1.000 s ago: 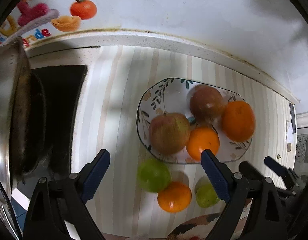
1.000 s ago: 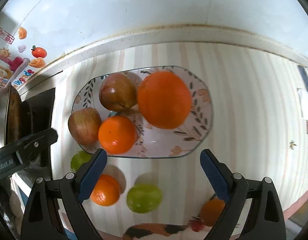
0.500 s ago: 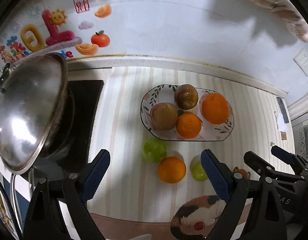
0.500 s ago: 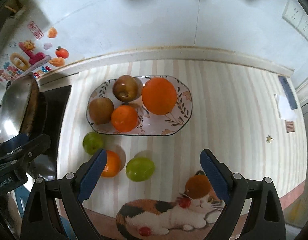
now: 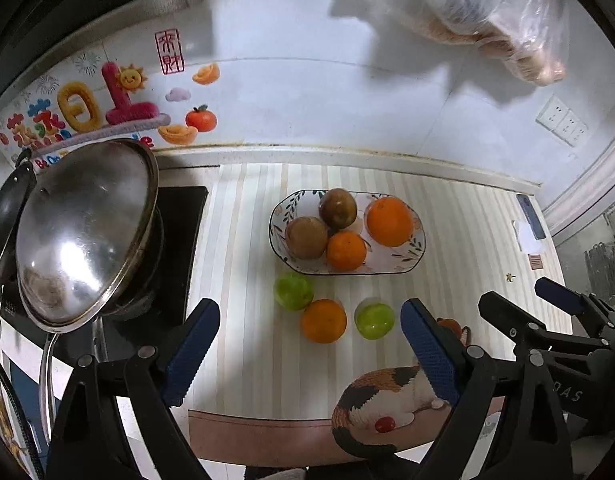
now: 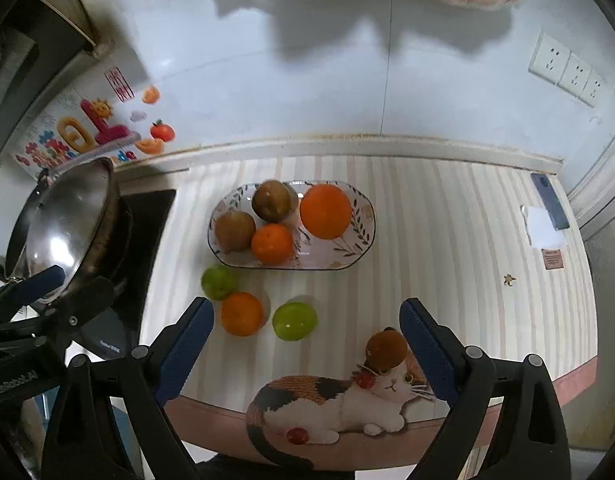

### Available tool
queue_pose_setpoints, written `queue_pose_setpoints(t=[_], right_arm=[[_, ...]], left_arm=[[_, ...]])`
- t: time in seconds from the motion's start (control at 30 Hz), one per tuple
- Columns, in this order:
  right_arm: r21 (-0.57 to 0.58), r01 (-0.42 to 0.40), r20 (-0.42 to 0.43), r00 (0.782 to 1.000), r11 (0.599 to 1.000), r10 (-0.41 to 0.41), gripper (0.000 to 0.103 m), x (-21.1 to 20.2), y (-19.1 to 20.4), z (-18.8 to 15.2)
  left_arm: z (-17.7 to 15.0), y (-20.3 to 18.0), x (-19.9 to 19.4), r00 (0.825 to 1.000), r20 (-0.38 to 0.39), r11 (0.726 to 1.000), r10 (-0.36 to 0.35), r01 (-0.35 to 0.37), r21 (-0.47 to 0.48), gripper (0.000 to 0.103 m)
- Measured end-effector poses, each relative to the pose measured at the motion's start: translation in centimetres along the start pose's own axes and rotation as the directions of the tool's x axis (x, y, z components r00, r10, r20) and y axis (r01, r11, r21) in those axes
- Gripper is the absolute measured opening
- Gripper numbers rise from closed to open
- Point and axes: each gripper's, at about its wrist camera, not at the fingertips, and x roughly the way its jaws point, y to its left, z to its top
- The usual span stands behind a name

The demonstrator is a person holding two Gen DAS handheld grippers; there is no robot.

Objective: Organize fruits
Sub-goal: 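Grasp an orange with the left tool while the right tool grasps a green apple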

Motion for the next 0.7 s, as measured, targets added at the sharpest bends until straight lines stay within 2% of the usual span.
queue_pose_setpoints(t=[0.27,0.33,0.53,0.67,0.7], right_arm=[[0.037,-0.035,0.028,0.999,0.999,0.034,0.096,-2.1,-0.2,-0.5],[0.049,-0.038,0.031,0.999,0.998,0.037,0.096,-1.8,-0.6,-0.7],[0.128,-0.088,-0.043,0.995,0.988,0.094,0.096,2.8,-2.8,-1.4],[0.188,-0.125,-0.107,0.983,0.974,0.146,0.096,7.1,-4.2,-2.3],[0.212,-0.145,-0.121,0.977,0.966,0.173,0.093,8.4,-4.6,-2.6]], left_arm=[[-0.4,0.5,-1.4,0.999,0.029,0.999,-0.026,0.027,-0.025,0.093],[-0.4,0.7,-1.1,1.0,0.029,0.999,-0.011,0.012,-0.033,0.093],[-1.0,1.6,3.4,0.999,-0.042,0.998,0.033,-0.035,-0.05,0.098],[-1.7,2.0,8.4,0.987,-0.163,0.996,0.012,-0.027,-0.085,0.098],[-1.9,2.0,9.4,0.982,-0.188,0.995,-0.001,-0.018,-0.101,0.098]])
